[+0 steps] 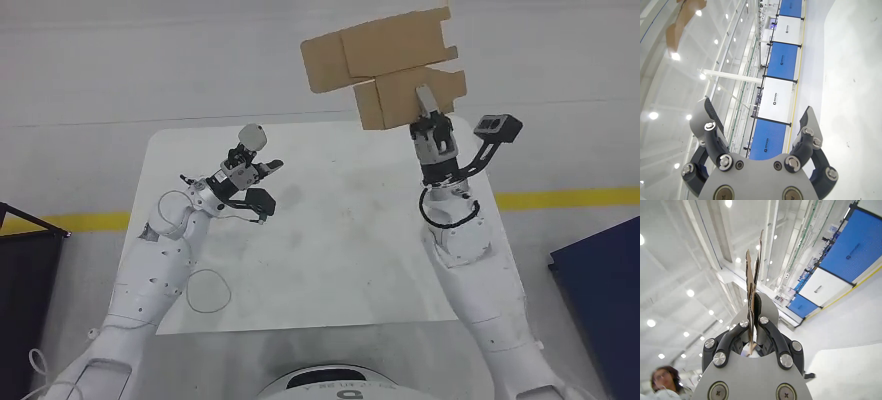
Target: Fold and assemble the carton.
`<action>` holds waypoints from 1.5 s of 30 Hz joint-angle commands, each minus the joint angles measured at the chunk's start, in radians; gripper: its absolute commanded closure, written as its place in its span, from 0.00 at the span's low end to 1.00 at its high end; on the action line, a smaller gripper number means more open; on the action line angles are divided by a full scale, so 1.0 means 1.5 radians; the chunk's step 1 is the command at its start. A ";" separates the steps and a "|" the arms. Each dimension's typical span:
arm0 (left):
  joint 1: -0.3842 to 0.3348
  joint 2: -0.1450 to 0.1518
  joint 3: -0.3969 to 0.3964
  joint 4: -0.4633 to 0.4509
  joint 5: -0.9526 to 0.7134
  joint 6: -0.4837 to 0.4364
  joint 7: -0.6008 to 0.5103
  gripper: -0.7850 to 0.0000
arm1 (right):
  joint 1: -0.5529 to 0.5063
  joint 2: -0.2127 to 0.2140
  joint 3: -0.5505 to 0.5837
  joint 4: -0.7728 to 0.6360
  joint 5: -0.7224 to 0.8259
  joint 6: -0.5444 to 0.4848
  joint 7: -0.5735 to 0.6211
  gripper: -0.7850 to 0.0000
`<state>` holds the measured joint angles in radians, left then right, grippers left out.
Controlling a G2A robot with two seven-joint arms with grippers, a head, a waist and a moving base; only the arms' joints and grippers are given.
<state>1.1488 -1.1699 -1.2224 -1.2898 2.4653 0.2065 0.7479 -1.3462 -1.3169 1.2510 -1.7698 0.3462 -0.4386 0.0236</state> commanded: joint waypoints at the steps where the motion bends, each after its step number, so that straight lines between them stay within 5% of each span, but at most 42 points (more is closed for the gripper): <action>1: 0.000 0.000 0.000 0.000 0.000 0.000 0.000 0.00 | -0.006 -0.002 0.029 -0.055 0.590 0.147 0.086 1.00; 5: 0.000 0.000 0.000 0.000 0.000 0.000 0.000 0.00 | -0.013 0.001 0.081 -0.033 0.865 0.365 0.156 1.00; 10: 0.000 0.000 0.000 0.000 0.000 0.000 0.000 0.00 | -0.001 -0.003 0.100 -0.001 1.187 0.519 0.080 1.00; 17: 0.000 0.000 0.000 0.000 0.000 0.000 0.000 0.00 | 0.019 -0.007 0.104 0.017 1.432 0.591 -0.004 1.00; 25: 0.000 0.000 0.000 0.000 0.000 0.000 0.000 0.00 | 0.020 -0.010 0.102 0.019 1.477 0.621 0.025 1.00; 35: 0.000 0.000 0.000 0.000 0.000 0.000 0.000 0.00 | 0.009 -0.008 0.107 0.023 1.392 0.610 0.032 1.00; 43: 0.000 0.000 0.000 0.000 0.000 0.000 0.000 0.00 | -0.021 0.008 0.101 0.001 0.640 0.335 0.156 1.00; 45: 0.000 0.000 0.000 0.000 0.000 0.000 0.000 0.00 | -0.033 0.009 0.091 0.001 0.554 0.277 0.170 1.00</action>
<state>1.1488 -1.1698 -1.2224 -1.2897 2.4653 0.2065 0.7478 -1.3881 -1.3036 1.3933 -1.7685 1.4106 0.0354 0.2692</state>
